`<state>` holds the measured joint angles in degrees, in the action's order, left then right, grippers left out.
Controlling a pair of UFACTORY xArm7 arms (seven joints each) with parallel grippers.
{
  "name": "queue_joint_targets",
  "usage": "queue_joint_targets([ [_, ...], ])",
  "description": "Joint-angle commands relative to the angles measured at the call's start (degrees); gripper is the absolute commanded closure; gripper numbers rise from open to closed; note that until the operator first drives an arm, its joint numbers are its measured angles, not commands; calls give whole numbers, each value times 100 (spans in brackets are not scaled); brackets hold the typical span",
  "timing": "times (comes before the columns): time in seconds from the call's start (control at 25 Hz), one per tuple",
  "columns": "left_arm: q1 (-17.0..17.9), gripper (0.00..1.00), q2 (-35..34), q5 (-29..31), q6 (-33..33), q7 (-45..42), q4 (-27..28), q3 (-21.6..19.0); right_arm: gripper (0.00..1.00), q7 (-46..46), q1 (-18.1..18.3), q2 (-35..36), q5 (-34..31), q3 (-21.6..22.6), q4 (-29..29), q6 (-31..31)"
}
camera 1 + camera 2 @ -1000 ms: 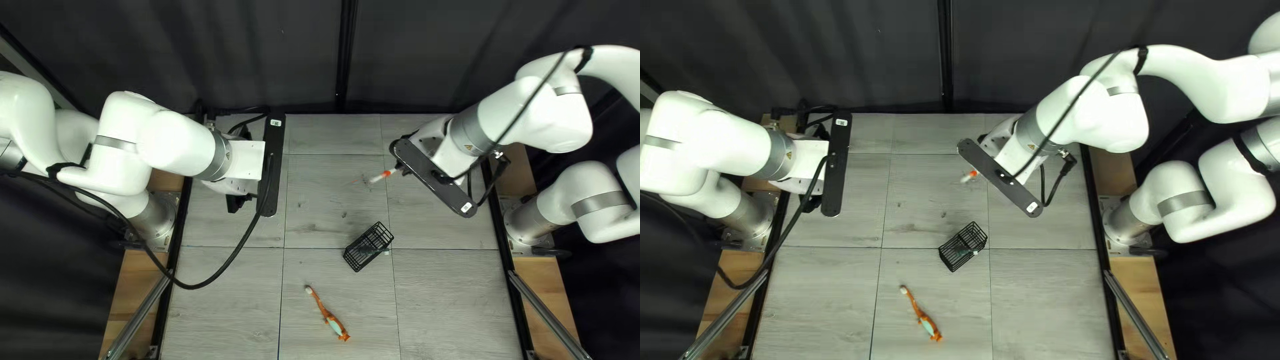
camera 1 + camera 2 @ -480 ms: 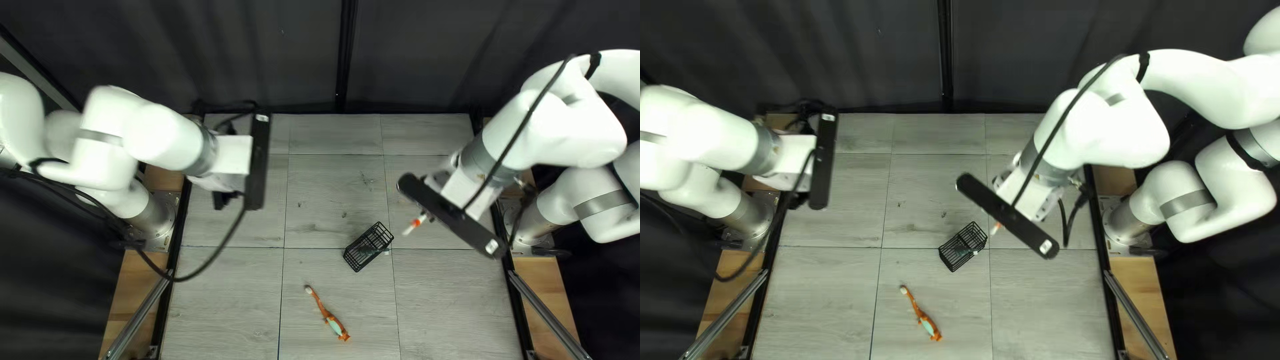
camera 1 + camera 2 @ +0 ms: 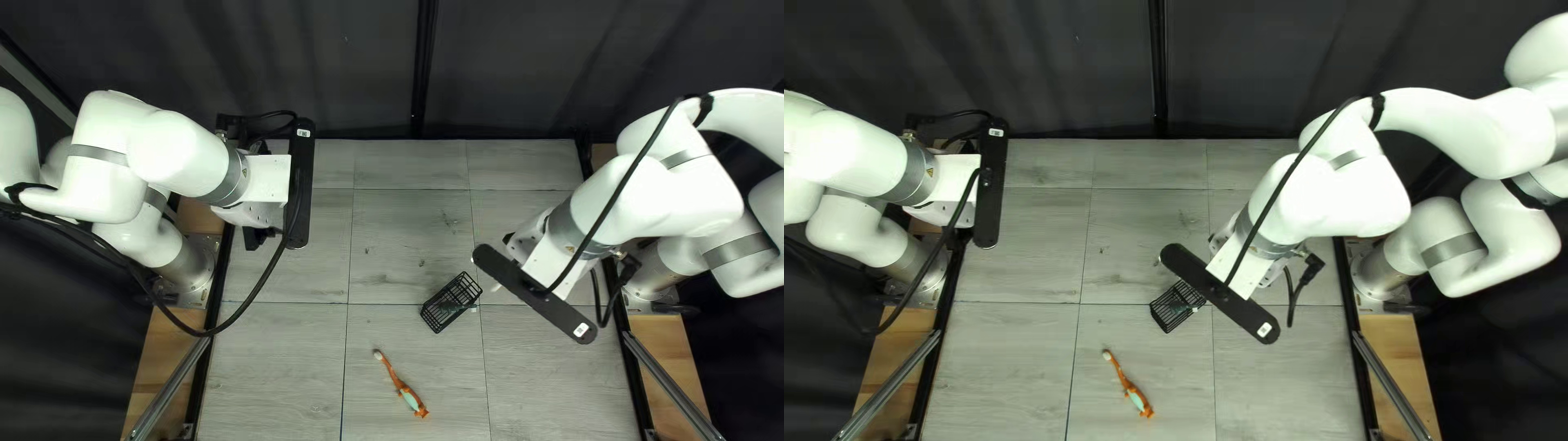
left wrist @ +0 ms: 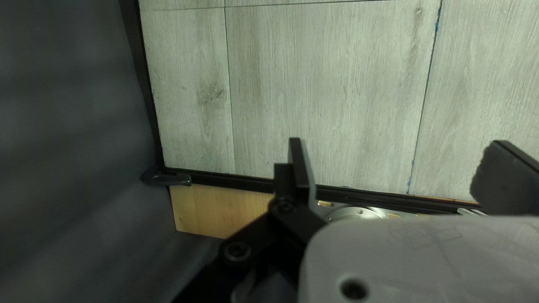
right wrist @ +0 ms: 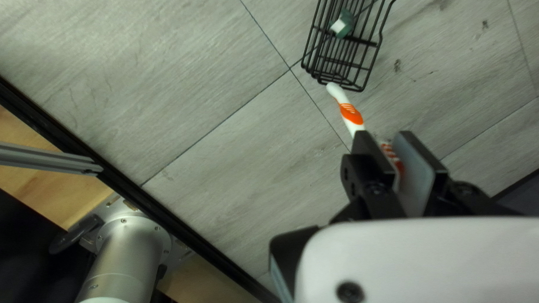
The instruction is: Pick up toothbrushes and insert them into a toothbrush holder
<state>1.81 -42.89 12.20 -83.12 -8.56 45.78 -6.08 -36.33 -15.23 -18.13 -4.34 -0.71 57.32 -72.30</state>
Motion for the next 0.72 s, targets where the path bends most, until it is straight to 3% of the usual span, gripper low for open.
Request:
queue_joint_targets([
  [0.04,0,0,0,0,0,0,0,0,100,-150,43,163,0,-92,53,47],
  [0.72,0,0,0,0,0,0,0,0,100,-563,62,774,77,-211,335,183],
])
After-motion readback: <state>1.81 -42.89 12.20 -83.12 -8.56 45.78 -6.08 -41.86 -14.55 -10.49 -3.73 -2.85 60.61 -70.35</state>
